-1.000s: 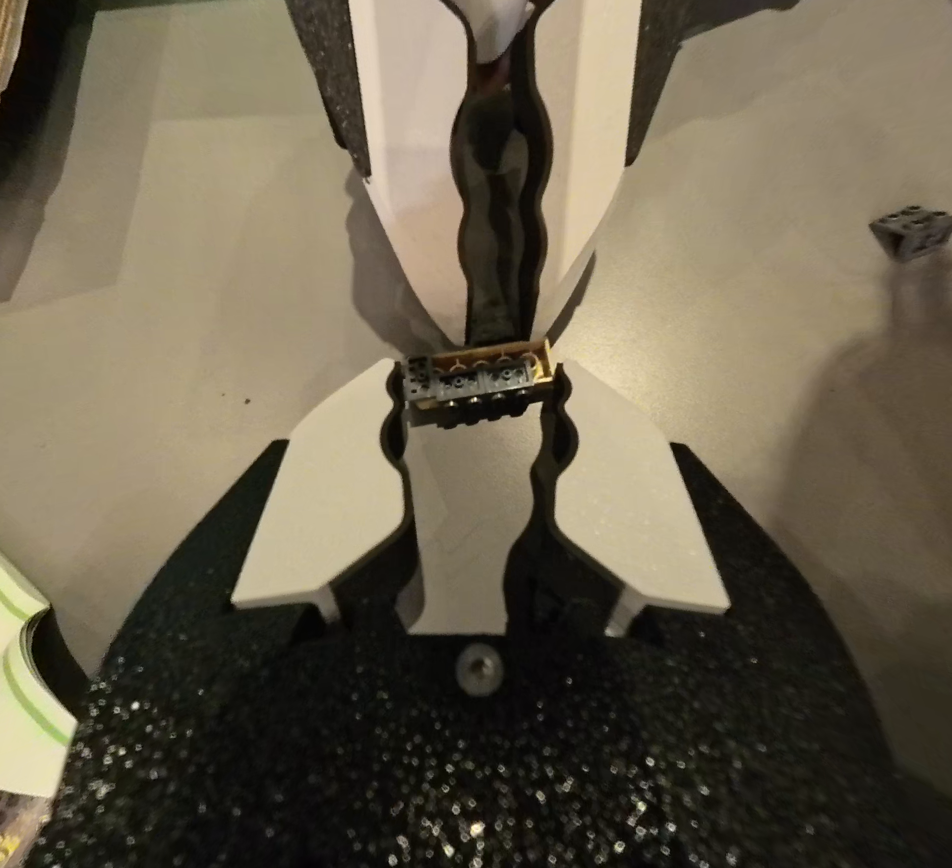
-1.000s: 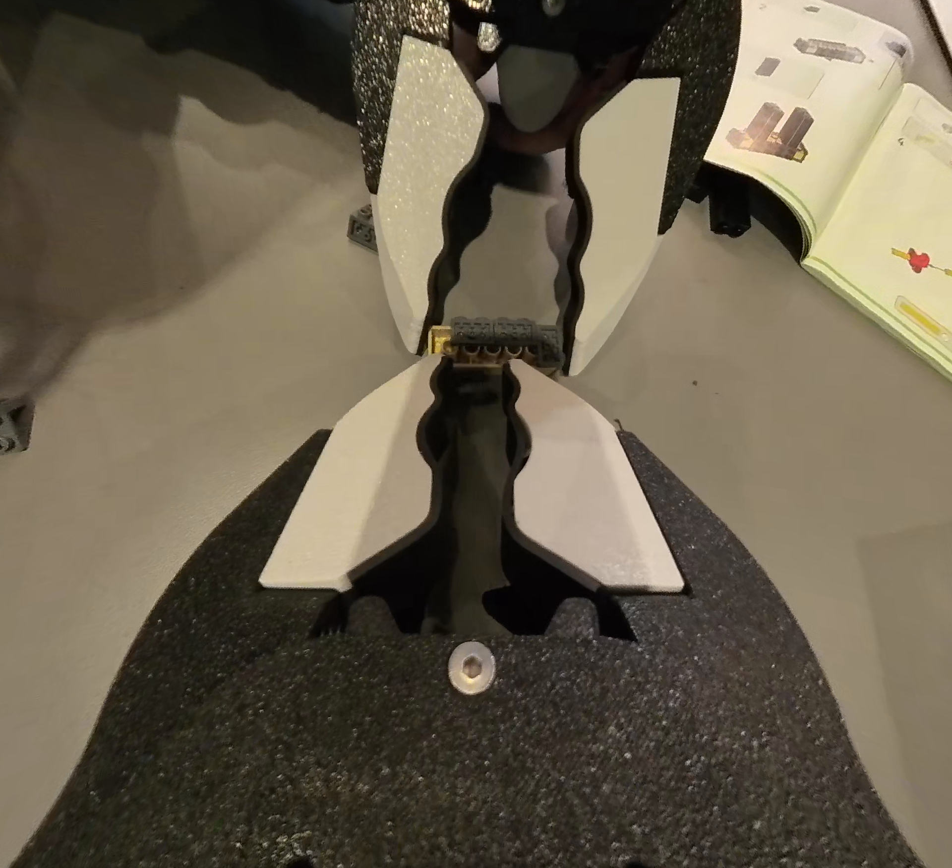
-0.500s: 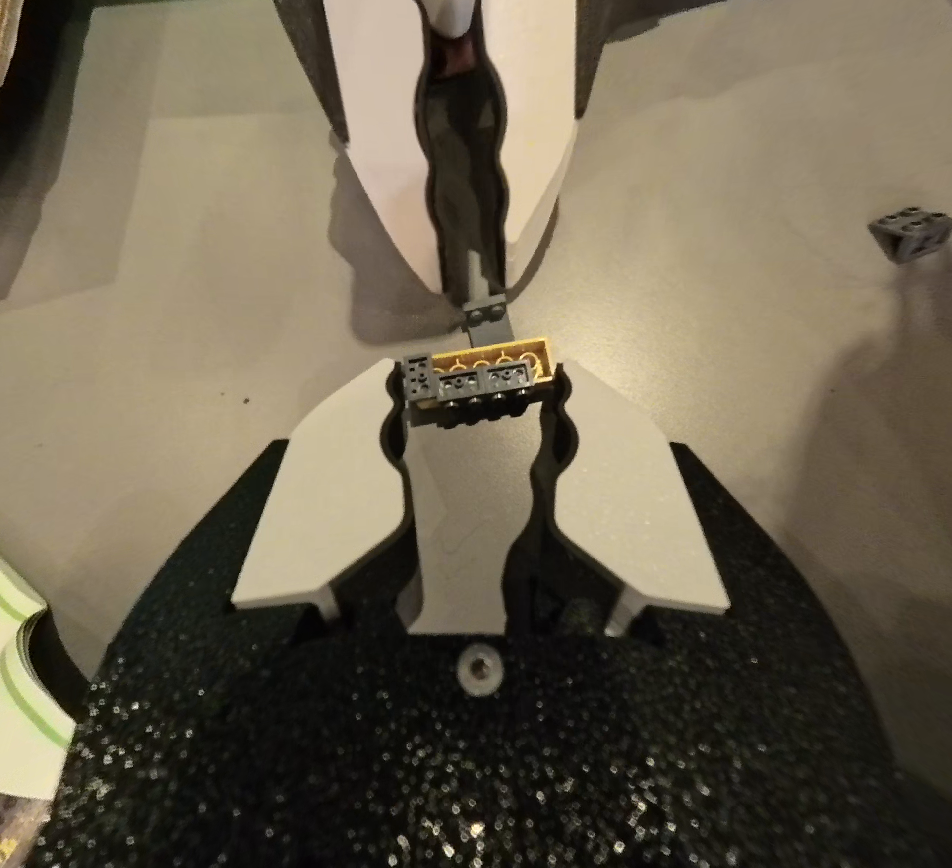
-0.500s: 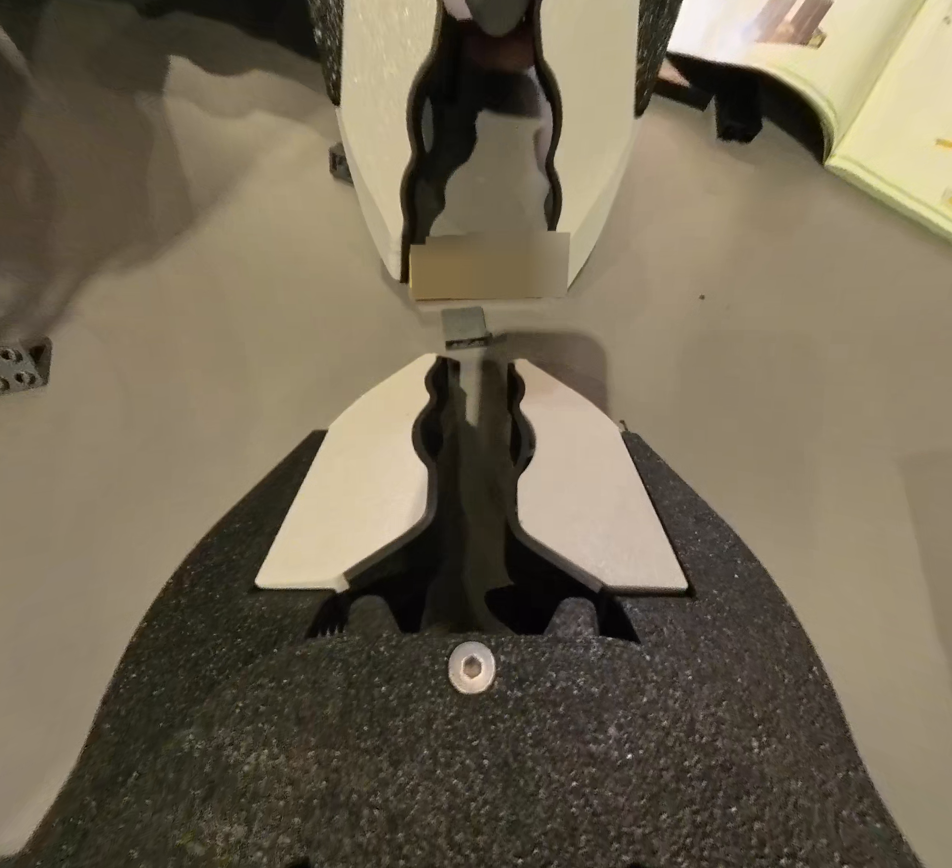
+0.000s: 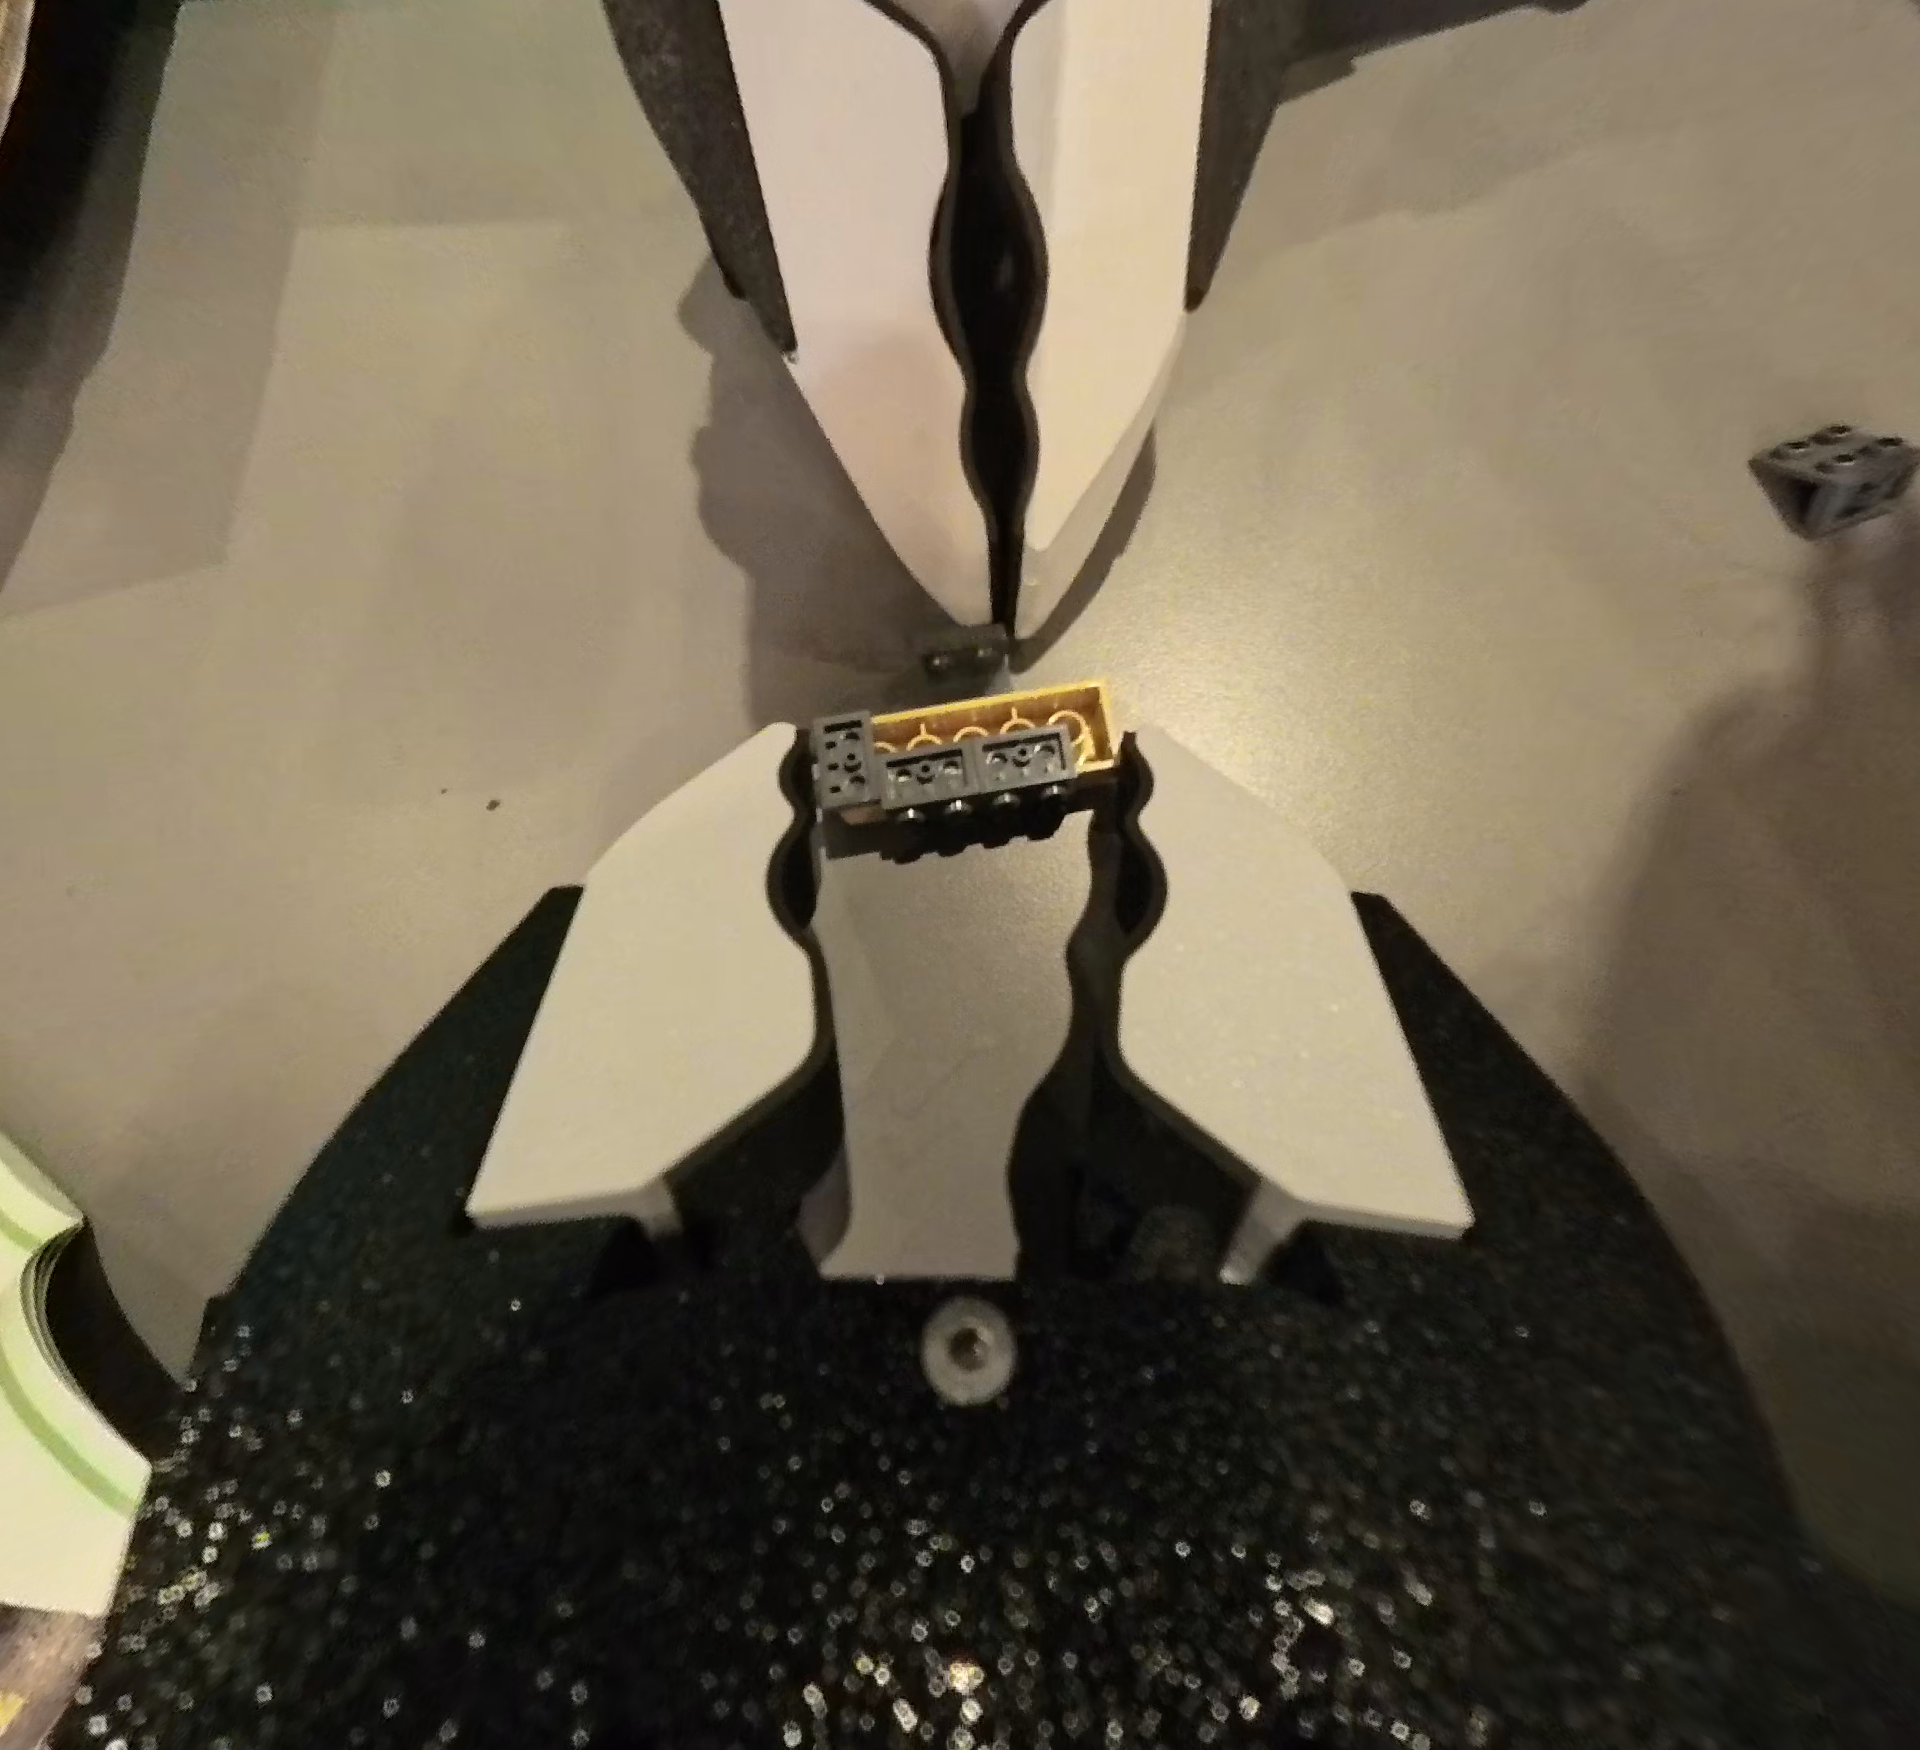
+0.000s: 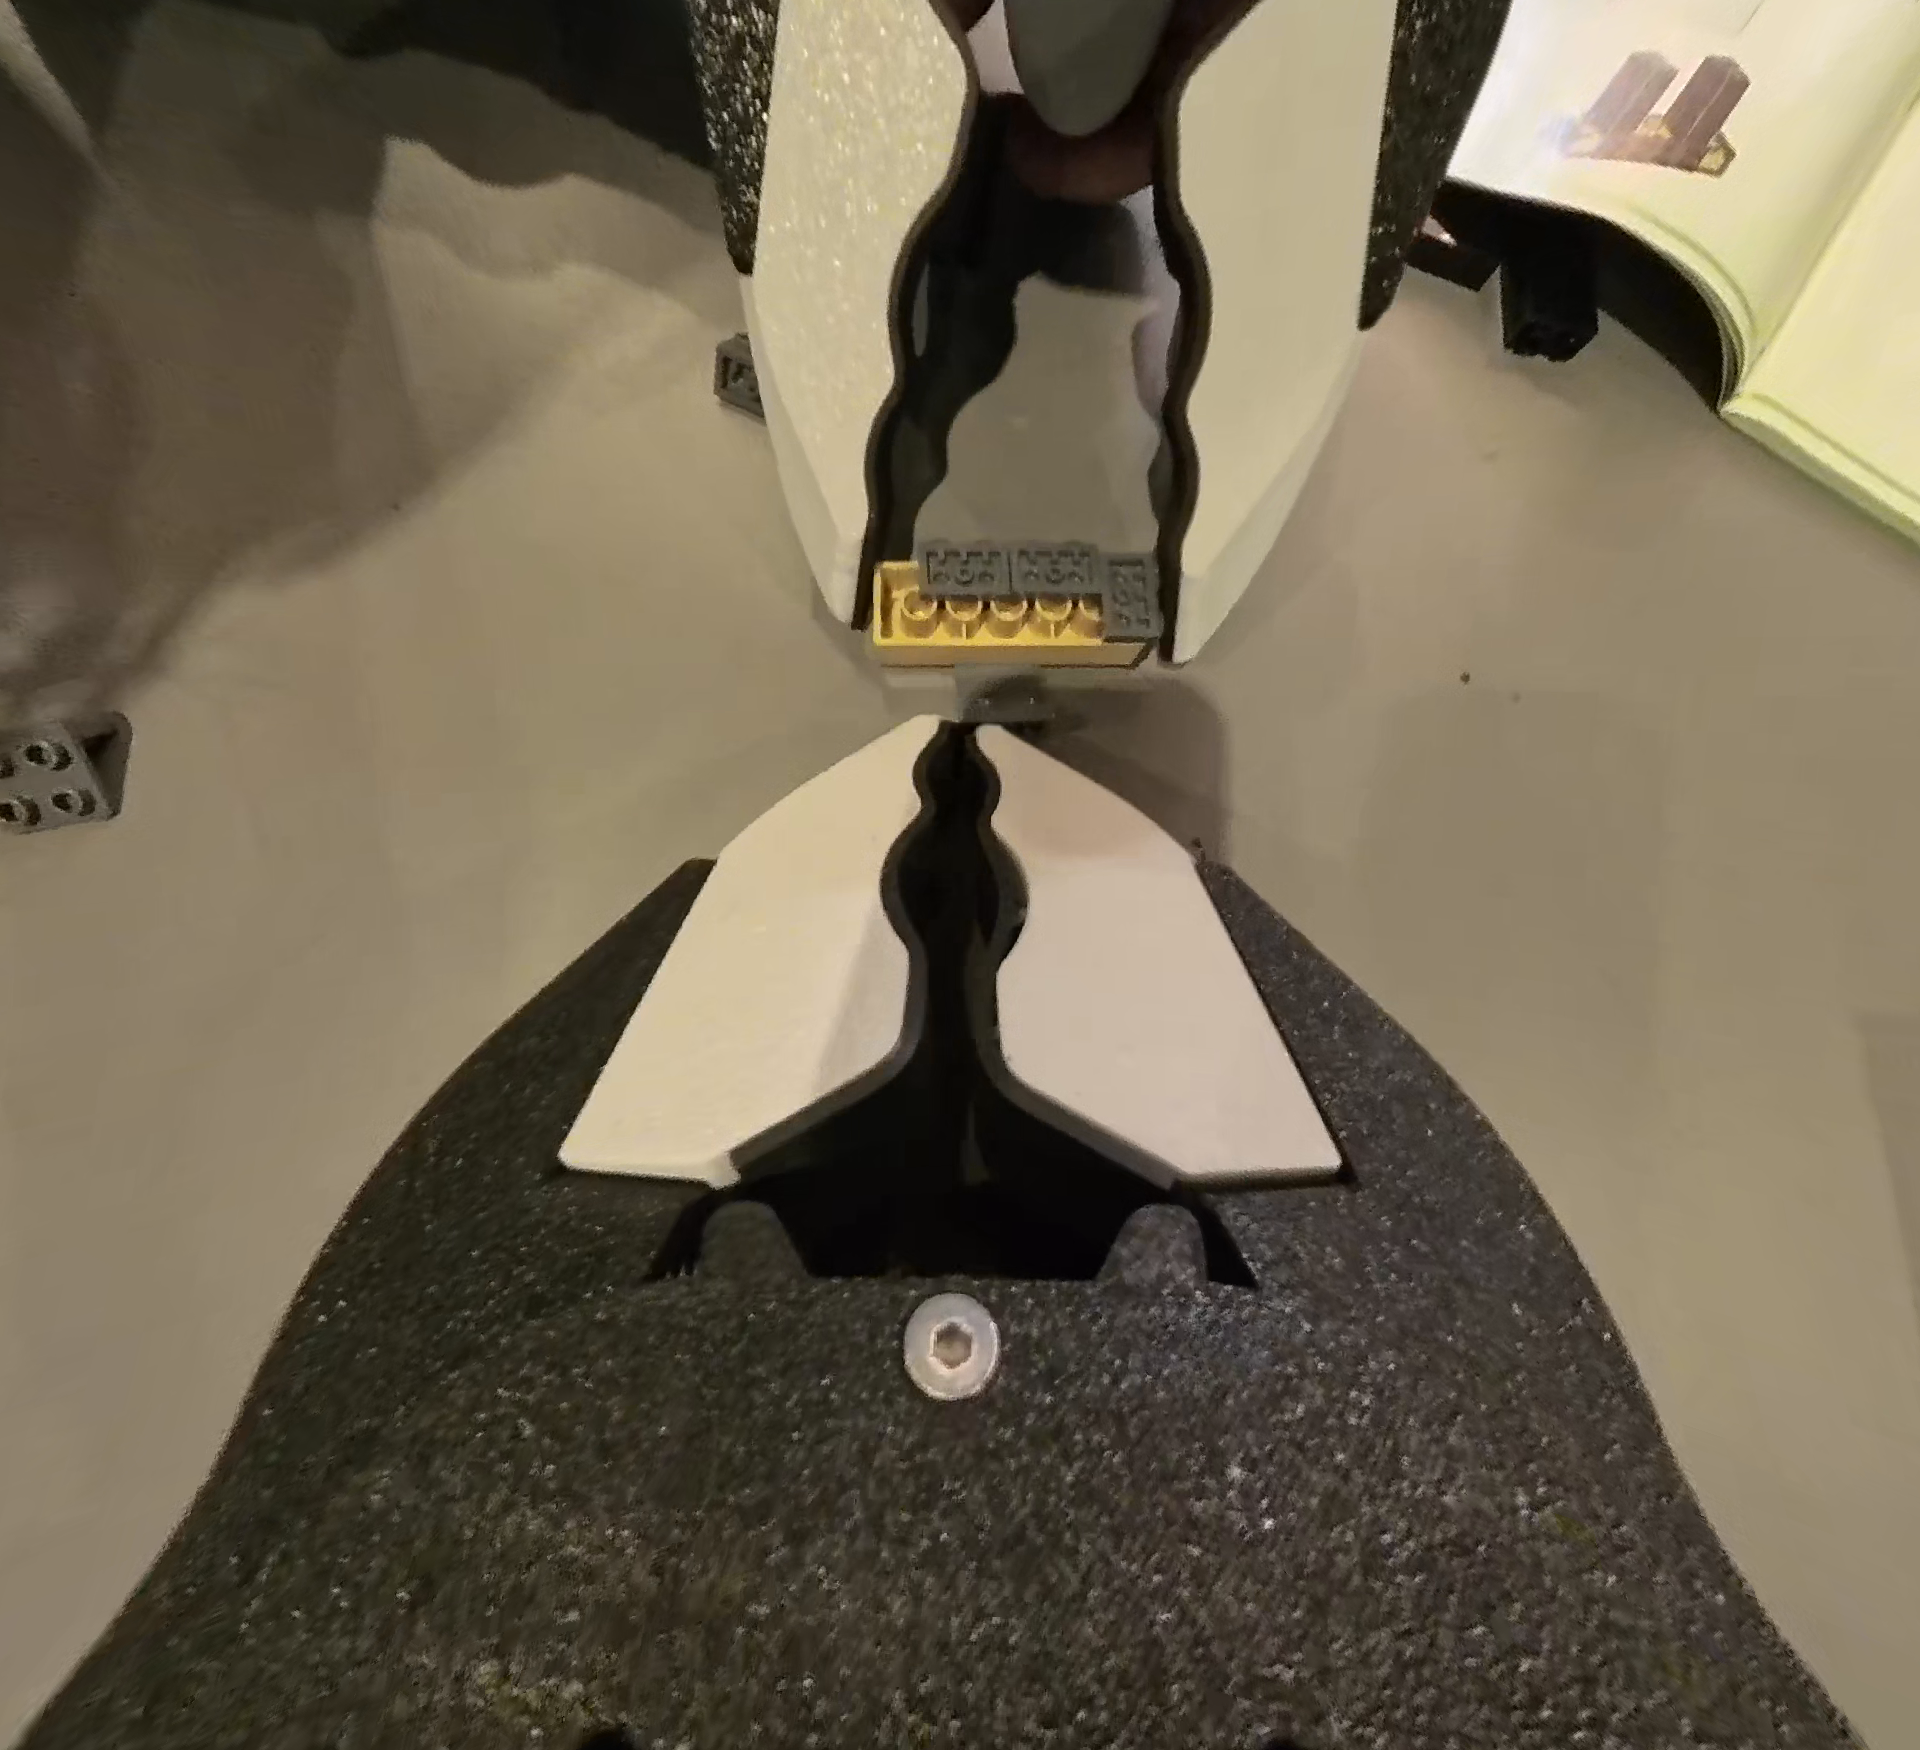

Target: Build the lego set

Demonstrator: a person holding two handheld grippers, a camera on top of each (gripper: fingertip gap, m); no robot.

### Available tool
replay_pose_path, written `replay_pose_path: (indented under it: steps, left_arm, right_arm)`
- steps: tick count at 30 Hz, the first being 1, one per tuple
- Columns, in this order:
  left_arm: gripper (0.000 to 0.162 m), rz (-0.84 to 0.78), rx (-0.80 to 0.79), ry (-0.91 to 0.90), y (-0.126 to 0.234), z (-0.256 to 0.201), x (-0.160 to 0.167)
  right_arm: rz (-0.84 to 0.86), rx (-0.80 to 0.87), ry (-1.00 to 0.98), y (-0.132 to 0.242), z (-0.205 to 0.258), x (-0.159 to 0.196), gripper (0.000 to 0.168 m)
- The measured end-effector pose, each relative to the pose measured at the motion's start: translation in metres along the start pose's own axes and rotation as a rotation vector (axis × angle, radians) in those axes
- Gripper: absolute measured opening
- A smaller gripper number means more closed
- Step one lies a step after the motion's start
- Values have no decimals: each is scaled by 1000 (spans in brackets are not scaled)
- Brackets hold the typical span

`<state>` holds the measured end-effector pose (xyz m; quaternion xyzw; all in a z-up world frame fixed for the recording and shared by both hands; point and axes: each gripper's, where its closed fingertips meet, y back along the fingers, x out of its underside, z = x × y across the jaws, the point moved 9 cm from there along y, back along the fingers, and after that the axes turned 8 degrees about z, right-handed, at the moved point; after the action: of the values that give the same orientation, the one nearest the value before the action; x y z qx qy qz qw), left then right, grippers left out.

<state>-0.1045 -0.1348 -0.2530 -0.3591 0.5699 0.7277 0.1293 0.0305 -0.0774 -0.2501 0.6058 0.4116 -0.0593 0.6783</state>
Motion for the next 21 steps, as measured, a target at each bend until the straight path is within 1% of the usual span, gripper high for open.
replay_pose_path:
  steps: [10,13,19,21]
  left_arm:
    - [56,0,1,0,0,0,0]
    - [56,0,1,0,0,0,0]
    - [56,0,1,0,0,0,0]
    - [56,0,1,0,0,0,0]
  right_arm:
    - [-94,64,68,1,2,-6,0]
    - [-83,67,75,2,3,-5,0]
    - [-74,69,21,7,-4,3,0]
    - [-53,75,10,7,-5,5,4]
